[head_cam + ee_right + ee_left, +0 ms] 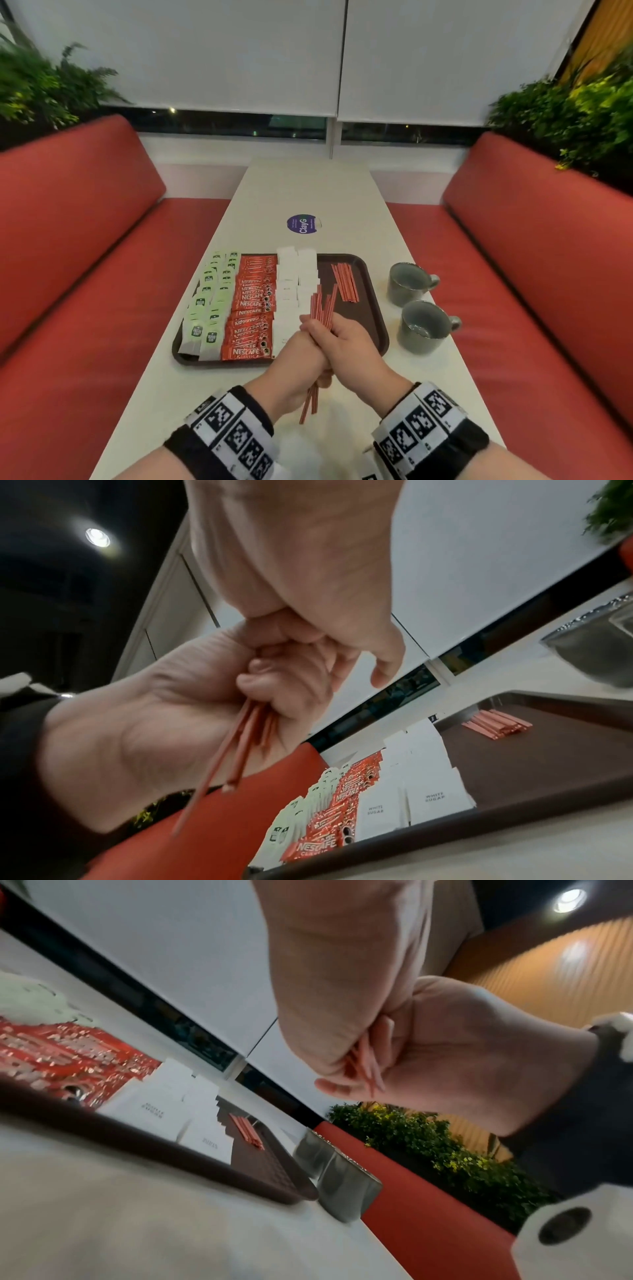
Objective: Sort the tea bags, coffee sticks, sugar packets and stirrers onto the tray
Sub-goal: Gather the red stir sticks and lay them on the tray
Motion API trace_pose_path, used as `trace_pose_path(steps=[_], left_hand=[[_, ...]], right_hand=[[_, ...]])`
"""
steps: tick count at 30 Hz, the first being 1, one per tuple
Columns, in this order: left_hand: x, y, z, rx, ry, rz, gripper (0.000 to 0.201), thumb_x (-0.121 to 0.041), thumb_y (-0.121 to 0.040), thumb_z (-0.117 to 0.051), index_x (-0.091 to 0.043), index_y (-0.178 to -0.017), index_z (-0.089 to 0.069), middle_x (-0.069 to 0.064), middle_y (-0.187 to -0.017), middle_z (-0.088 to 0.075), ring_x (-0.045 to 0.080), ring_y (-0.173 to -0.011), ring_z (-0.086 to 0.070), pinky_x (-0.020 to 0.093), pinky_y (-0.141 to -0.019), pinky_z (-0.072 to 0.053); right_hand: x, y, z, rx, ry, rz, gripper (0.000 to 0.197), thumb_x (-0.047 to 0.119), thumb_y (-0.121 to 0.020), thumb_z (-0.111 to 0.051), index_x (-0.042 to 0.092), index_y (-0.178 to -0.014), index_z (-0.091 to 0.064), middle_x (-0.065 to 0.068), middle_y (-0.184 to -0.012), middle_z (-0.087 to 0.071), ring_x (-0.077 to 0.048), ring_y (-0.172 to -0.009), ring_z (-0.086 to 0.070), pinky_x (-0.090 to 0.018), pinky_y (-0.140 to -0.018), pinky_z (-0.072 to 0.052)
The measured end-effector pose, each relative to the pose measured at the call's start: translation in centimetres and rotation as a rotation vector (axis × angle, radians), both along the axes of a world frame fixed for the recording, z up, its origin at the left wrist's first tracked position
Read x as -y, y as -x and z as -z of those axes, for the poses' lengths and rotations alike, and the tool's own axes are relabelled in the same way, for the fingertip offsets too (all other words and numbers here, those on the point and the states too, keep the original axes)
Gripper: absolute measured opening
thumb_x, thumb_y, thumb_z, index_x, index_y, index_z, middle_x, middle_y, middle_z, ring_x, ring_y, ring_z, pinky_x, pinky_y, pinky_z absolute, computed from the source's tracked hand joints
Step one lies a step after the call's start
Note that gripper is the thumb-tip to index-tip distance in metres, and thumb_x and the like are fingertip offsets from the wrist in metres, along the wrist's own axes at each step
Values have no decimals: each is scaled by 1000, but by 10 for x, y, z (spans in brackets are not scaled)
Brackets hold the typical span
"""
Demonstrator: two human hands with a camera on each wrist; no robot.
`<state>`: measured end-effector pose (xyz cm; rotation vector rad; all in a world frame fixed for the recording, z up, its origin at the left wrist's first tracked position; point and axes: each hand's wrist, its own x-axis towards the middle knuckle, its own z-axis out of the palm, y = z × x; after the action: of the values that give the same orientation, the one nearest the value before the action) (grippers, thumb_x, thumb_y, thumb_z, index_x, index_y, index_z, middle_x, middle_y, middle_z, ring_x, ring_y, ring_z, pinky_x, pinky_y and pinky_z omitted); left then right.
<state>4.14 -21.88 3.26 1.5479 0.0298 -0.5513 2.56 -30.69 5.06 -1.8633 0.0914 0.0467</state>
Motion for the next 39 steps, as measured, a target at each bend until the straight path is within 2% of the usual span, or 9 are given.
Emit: trace_pose_path(steps=[6,10,15,19,23,28,32,36,39], left_hand=[[-9,-4,3,-198,248,96,27,8,-90,-38,-11,-88,-56,2,-57,-40,8,-43,-34,18,-42,-28],[-18,-7,4,-421,455,169,15,-16,-84,-56,-16,-69,-59,3,-55,-45,8,-38,-35,16,-38,-28],[-7,-10,5,-533,674,-132,36,-28,-89,-42,-1,-86,-66,14,-81,-64,23,-68,-63,30,-57,-56],[-1,-18,1,-510,698,-316,34,-25,-97,-42,-2,-105,-66,15,-93,-72,24,-83,-70,32,-62,-57],[-5,-25,8,-511,689,-348,29,-22,-97,-43,-4,-95,-67,13,-82,-72,21,-76,-72,30,-61,-56],[-7,-35,25,-516,729,-342,25,-31,-86,-55,-10,-95,-65,13,-94,-66,27,-103,-60,40,-103,-42],[-11,-51,31,-516,617,-315,49,-42,-99,-38,-3,-114,-63,21,-109,-68,33,-109,-61,47,-101,-44],[-19,-80,38,-472,527,-267,57,-43,-101,-31,5,-124,-51,24,-125,-57,35,-120,-52,41,-102,-40],[-12,-108,42,-452,492,-242,48,-39,-101,-35,1,-117,-55,23,-125,-55,35,-125,-48,41,-107,-36]], right_hand=[[0,-1,1,-29,-176,29,22,28,-99,-47,17,-90,-64,0,-86,-73,-19,-69,-66,-29,-54,-52],[2,-8,-6,80,-394,139,23,20,-101,-41,12,-82,-50,1,-59,-59,-15,-63,-65,-35,-71,-54],[0,-19,-17,227,-412,89,22,19,-99,-46,28,-82,-55,5,-61,-52,-11,-58,-52,-36,-73,-50],[-7,-17,-6,218,-286,35,19,17,-89,-63,30,-77,-58,10,-70,-61,-8,-71,-59,-28,-73,-51],[-14,-22,3,191,-253,61,21,15,-91,-61,19,-71,-53,6,-61,-54,-9,-61,-52,-21,-61,-45],[-29,-35,19,121,-141,58,26,25,-93,-58,29,-68,-52,18,-57,-58,5,-60,-53,-22,-71,-42],[-24,-60,18,47,-96,125,15,28,-95,-55,30,-80,-57,15,-67,-60,9,-60,-55,-10,-64,-42],[16,-122,28,-196,-11,237,19,32,-95,-53,13,-96,-58,2,-69,-56,-9,-53,-49,-21,-50,-38],[47,-166,34,-414,105,290,23,14,-93,-49,2,-112,-55,-8,-67,-51,-18,-49,-45,-28,-45,-37]])
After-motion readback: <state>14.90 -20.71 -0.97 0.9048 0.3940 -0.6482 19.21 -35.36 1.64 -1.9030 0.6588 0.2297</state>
